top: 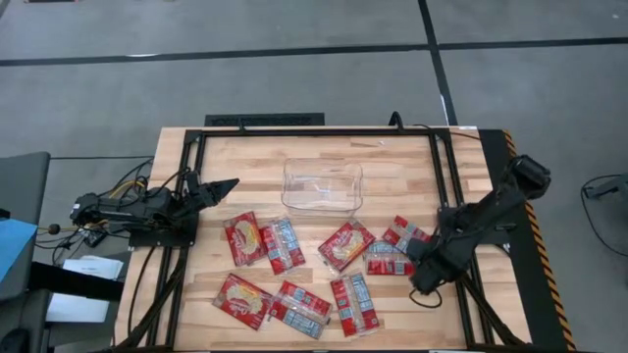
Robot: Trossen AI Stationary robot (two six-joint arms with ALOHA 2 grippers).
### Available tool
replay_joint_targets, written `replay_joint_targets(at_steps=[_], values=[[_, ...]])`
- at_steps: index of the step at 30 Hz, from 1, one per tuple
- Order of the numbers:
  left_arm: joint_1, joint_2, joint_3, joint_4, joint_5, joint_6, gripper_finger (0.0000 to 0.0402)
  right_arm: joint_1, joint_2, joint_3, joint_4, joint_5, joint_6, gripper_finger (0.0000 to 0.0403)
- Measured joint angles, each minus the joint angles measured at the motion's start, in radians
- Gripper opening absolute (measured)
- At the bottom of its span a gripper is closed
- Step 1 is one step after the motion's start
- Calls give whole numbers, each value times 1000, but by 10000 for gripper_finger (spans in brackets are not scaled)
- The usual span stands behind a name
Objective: Sort popcorn bags into baskets
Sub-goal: Put the red popcorn bag into the transparent bin
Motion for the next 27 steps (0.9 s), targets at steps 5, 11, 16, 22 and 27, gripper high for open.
replay_joint_targets(at_steps=[5,11,16,22,27], values=[[0,0,0,0,0,-4,263,44,64,0,46,5,58,282],[0,0,0,-3,0,-5,263,51,149,0,-10,8,109,282],[0,0,0,-5,0,-6,263,39,183,5,-29,0,112,282],[0,0,0,-11,-1,-12,263,39,154,59,-103,72,113,282],[0,0,0,-33,-1,0,263,39,133,63,-139,83,40,282]])
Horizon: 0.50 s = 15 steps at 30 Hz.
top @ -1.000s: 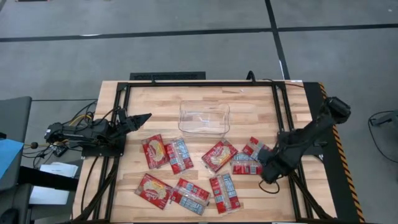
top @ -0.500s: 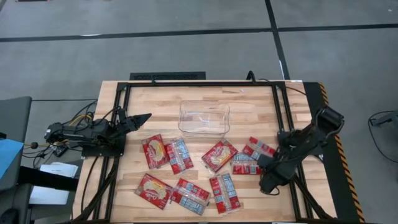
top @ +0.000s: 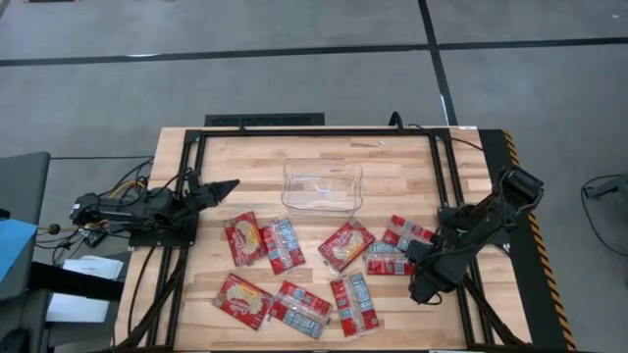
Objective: Sort popcorn bags into baskets
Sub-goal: Put the red popcorn bag into the transparent bin
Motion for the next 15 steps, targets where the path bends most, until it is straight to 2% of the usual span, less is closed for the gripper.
replay_joint_targets(at_steps=[15], values=[[0,0,0,-114,9,2,263,-38,-3,0,86,-13,-207,282]])
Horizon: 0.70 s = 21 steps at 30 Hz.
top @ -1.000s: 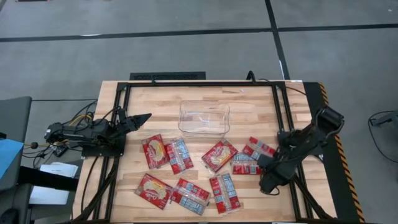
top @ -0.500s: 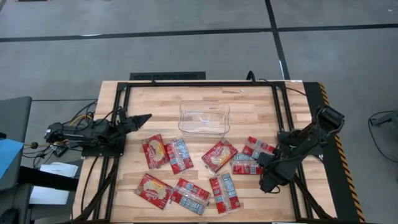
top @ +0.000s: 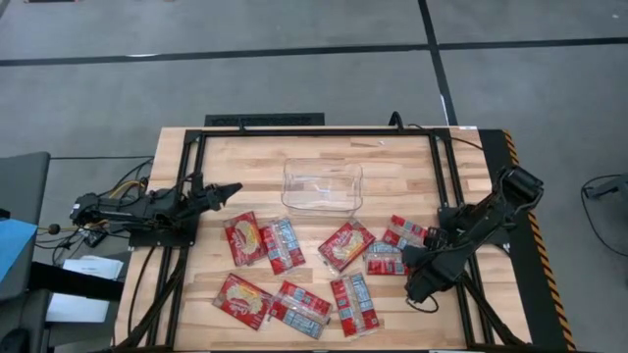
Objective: Sort popcorn bags into baskets
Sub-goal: Put the red popcorn bag into the transparent bin
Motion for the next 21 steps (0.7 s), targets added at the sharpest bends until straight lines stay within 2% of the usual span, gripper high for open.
replay_joint_targets(at_steps=[5,13,21], values=[[0,0,0,-7,1,1,263,-23,0,1,102,3,-91,282],[0,0,0,-7,0,1,263,-32,9,-7,62,63,-85,282],[0,0,0,-7,-1,11,263,-35,9,-97,114,56,-50,282]])
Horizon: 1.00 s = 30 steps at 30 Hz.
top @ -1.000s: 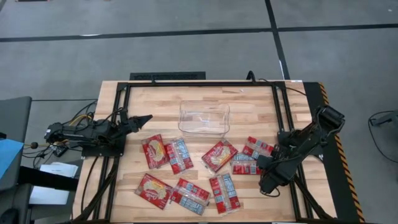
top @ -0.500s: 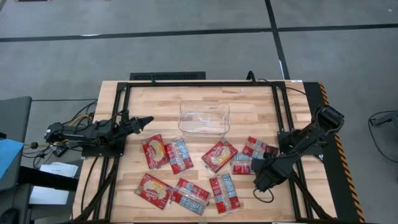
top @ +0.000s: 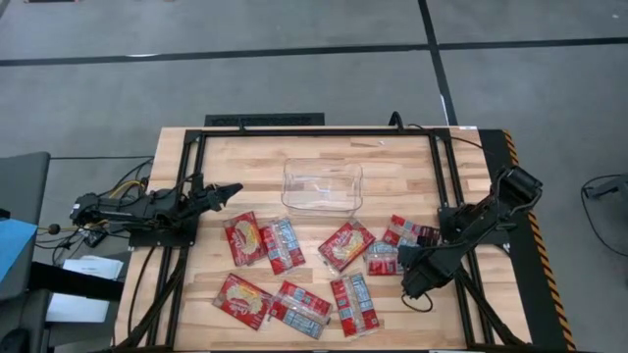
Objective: Sort popcorn bags into baskets
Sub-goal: Put the red popcorn bag into the transparent bin
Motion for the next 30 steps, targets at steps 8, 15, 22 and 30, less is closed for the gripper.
replay_joint_targets(at_steps=[8,15,22,30], values=[[0,0,0,0,-2,14,263,-4,-3,-108,-12,7,131,276],[0,0,0,0,-10,37,263,-64,0,-150,-2,-22,195,156],[0,0,0,0,-10,10,263,-153,2,-119,-3,-64,147,17],[0,0,0,0,-7,-64,263,-248,-20,107,-154,-26,14,5]])
